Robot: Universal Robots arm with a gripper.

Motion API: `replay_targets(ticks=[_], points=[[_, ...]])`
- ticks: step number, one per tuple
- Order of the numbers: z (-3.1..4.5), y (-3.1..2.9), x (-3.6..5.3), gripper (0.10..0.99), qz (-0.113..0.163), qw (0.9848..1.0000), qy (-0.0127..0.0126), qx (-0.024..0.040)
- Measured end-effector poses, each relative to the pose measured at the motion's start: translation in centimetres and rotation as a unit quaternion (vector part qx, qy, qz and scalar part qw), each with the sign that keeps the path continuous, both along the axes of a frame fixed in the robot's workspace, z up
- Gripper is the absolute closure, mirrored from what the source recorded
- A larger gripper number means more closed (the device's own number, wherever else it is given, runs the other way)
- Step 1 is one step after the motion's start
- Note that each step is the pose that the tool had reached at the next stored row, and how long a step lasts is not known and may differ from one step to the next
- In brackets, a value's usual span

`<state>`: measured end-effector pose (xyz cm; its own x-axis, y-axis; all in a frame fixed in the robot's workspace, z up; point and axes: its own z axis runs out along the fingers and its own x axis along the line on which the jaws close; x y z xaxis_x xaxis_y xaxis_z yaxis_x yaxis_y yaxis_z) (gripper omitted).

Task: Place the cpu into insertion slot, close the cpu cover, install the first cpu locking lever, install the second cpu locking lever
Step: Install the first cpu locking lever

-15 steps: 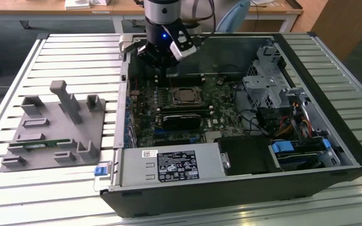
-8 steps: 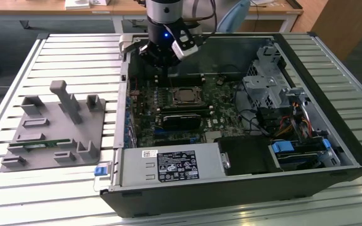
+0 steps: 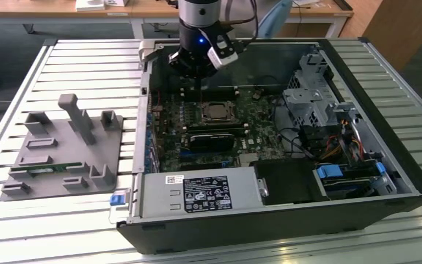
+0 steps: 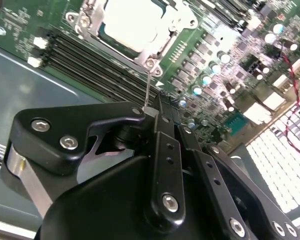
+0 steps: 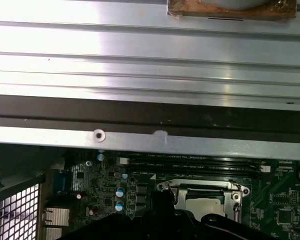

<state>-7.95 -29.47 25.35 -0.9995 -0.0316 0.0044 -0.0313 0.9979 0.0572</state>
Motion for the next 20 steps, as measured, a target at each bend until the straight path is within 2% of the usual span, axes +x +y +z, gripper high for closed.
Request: replay_targets(ticks=[9, 14, 17, 20], points=[[-0.16, 0.02, 1.78, 0.98, 0.0, 1.0, 0.0, 0.0], [-0.2, -0.04, 2.01, 0.98, 0.0, 1.0, -0.0002, 0.0009], [-0.3, -0.17, 2.01, 0.98, 0.0, 0.9999, -0.0009, 0.0133], [-0.57, -0.18, 2.01, 0.98, 0.0, 0.9998, -0.001, 0.0185]])
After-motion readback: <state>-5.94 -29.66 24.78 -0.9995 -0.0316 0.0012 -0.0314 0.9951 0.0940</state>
